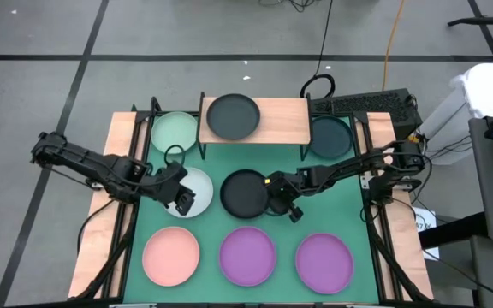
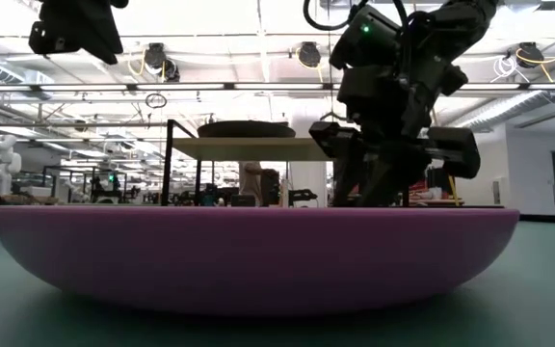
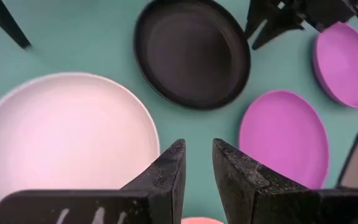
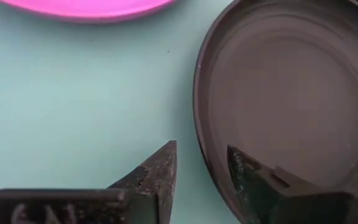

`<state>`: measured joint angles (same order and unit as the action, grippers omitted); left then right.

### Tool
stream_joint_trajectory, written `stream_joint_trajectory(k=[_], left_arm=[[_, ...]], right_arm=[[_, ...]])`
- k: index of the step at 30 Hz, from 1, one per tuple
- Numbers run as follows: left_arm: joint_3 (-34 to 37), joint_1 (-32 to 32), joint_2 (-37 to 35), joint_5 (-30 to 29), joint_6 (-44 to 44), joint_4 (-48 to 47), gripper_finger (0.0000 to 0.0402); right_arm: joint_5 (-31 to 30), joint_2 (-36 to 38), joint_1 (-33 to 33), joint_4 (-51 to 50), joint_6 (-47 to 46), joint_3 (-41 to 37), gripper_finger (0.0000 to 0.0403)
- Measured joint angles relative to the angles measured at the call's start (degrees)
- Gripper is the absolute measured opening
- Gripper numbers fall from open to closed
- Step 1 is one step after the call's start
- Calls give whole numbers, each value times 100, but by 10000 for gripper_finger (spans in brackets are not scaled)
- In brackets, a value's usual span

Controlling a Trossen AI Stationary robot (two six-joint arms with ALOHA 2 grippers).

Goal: Place and stack plates onto a shelf
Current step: Put the black plate on the shelf

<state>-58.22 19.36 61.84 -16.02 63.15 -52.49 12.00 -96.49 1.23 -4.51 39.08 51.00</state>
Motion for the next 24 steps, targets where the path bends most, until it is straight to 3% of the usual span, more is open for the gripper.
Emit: stream_joint_trajectory(k=[14, 18, 24], left_arm=[[0, 489, 3, 268, 555, -7, 86], [0, 587, 3, 267, 645, -11, 86], [0, 735, 3, 304, 641, -52, 86]], right_arm=[[-107, -465, 4, 432, 696, 4, 36], [-373, -347, 2, 557, 726, 4, 7], [-809, 151, 100, 542, 572, -9, 4]])
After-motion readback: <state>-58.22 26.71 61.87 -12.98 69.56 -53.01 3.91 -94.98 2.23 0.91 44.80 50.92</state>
